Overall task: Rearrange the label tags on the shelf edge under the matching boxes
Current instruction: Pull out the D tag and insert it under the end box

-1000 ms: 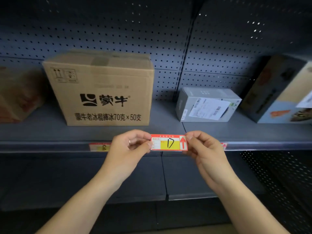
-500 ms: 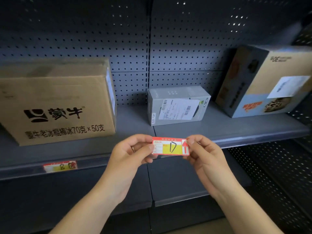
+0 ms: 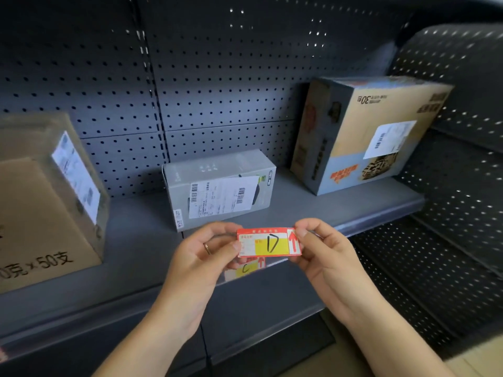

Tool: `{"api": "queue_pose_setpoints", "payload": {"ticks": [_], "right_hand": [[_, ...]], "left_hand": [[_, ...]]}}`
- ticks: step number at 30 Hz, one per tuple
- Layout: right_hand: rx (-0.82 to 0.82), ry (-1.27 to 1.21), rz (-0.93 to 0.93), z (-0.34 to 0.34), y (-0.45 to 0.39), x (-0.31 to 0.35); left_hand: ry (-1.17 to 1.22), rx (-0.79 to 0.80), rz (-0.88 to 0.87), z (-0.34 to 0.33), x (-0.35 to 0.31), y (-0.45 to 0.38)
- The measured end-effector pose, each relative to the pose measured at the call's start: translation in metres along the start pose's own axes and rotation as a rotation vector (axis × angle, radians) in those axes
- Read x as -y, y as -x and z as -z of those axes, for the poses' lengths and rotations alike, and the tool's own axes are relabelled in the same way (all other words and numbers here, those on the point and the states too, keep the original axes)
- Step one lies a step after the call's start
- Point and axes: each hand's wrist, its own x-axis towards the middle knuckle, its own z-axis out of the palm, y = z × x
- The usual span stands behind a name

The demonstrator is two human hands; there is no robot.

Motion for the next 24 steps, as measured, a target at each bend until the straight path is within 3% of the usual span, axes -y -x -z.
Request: {"api": "queue_pose_setpoints", "payload": {"ticks": [5,16,24], "right_hand": [[-0.001,0.068,-0.01,0.046,-0.014,0.011],[0.022,0.166,-0.035,0.206,-0.05,0.07],[0.08,0.157,-0.048,0.253,-0.076,0.086]], "left_hand": [[-0.061,-0.025,-0.011,-0.045,0.009,-0.009],[-0.169,-0.093,-0.063,-0.211,0.046,-0.032],[-0.253,-0.122,-0.067,-0.261,0.053,-0.055]]}}
